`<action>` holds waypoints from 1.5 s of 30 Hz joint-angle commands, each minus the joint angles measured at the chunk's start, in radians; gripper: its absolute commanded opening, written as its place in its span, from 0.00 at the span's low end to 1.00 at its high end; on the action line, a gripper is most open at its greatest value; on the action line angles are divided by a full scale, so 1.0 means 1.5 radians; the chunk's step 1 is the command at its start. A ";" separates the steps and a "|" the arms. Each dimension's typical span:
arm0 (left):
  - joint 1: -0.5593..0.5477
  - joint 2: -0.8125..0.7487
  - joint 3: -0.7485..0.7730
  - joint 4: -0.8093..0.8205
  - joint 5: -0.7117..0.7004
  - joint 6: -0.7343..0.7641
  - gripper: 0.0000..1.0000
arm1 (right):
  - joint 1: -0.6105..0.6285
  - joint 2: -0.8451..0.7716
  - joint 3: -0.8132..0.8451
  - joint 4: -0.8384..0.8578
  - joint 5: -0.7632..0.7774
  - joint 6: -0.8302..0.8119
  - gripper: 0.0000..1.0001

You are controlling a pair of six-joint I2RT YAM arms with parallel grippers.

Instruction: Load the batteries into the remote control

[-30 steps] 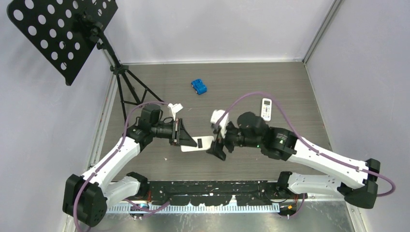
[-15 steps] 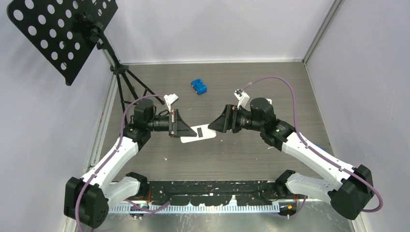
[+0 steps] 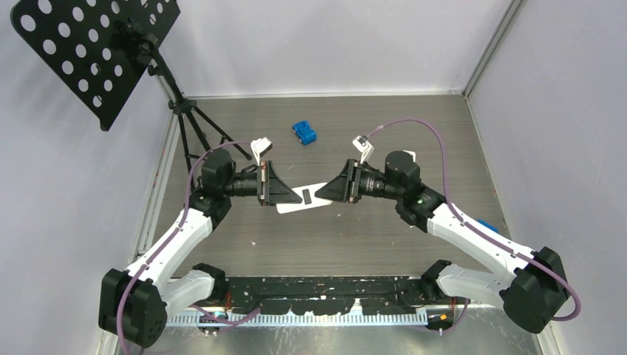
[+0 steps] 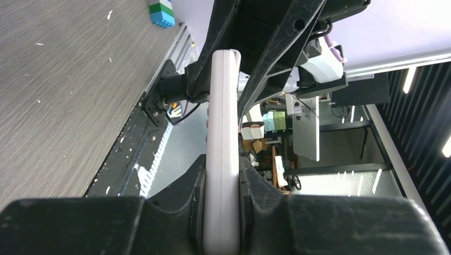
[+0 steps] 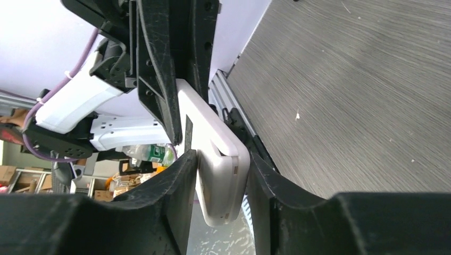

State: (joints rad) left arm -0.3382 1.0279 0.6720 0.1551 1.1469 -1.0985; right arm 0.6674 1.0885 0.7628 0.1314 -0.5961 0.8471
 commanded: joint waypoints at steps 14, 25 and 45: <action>0.005 -0.028 0.011 0.179 0.041 -0.120 0.00 | -0.038 -0.018 -0.067 0.273 -0.081 0.136 0.26; 0.004 -0.029 0.007 0.215 0.043 -0.137 0.00 | -0.034 0.012 -0.058 0.265 -0.088 0.127 0.18; -0.004 -0.019 -0.004 0.238 0.035 -0.136 0.00 | 0.093 0.095 -0.021 0.296 -0.029 0.064 0.32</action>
State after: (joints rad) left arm -0.2829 1.0073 0.6544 0.4309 1.2446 -1.2629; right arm 0.7193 1.1931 0.6945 0.6369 -0.6312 1.0523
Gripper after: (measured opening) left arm 0.218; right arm 0.297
